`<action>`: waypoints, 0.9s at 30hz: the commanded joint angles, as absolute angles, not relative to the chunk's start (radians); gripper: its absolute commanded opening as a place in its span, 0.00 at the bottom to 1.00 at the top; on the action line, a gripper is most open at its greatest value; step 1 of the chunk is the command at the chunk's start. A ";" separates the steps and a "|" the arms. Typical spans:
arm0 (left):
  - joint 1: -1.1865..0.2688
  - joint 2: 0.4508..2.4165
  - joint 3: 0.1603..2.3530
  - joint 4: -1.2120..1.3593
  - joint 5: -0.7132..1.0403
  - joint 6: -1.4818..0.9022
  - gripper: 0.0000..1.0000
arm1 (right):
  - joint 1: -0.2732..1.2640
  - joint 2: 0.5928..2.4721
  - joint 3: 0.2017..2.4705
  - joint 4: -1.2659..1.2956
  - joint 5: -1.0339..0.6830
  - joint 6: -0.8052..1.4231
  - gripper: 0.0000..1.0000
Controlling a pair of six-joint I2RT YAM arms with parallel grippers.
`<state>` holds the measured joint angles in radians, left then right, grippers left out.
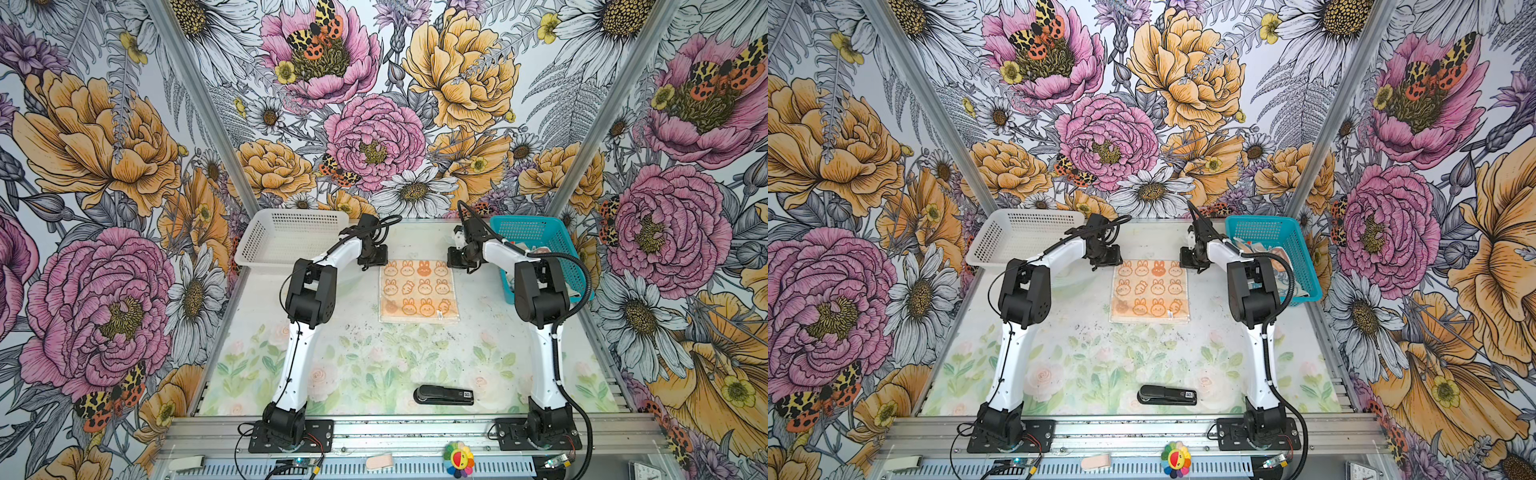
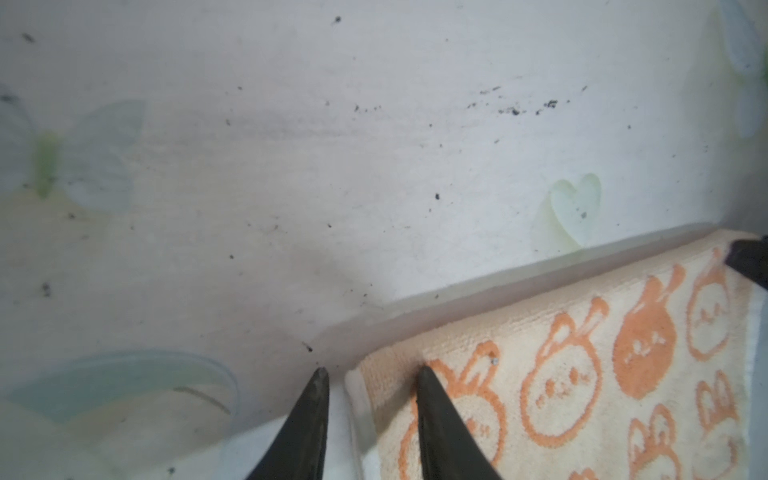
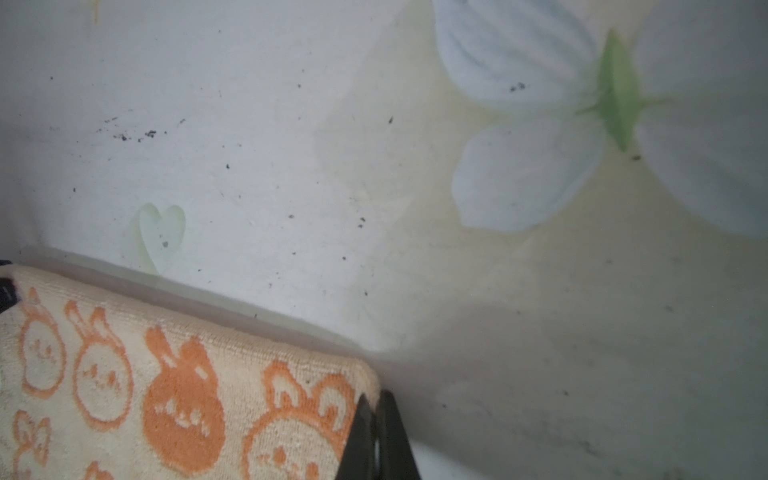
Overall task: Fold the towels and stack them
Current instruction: 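Lower both grippers and pinch the towel's far edge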
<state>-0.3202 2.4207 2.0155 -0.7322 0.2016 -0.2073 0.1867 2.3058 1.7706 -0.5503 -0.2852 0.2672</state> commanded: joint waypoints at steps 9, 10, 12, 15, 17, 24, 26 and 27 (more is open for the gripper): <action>-0.317 2.482 2.017 -0.742 0.210 -0.189 0.24 | 0.196 2.329 1.780 -0.579 -0.293 0.259 0.00; -0.320 2.484 2.018 -0.742 0.212 -0.188 0.24 | 0.196 2.329 1.781 -0.578 -0.293 0.258 0.00; -0.325 2.485 2.017 -0.742 0.213 -0.187 0.24 | 0.195 2.329 1.779 -0.578 -0.292 0.258 0.00; -0.325 2.487 2.016 -0.742 0.213 -0.186 0.21 | 0.195 2.329 1.779 -0.578 -0.292 0.258 0.00; -0.324 2.488 2.016 -0.742 0.218 -0.186 0.16 | 0.195 2.331 1.781 -0.578 -0.292 0.258 0.00; -0.311 2.506 2.027 -0.742 0.233 -0.184 0.06 | 0.195 2.326 1.783 -0.578 -0.298 0.260 0.00; -0.308 2.511 2.033 -0.742 0.250 -0.186 0.00 | 0.194 2.323 1.787 -0.578 -0.301 0.260 0.00; -0.308 2.511 2.036 -0.743 0.254 -0.186 0.00 | 0.193 2.321 1.789 -0.578 -0.304 0.262 0.00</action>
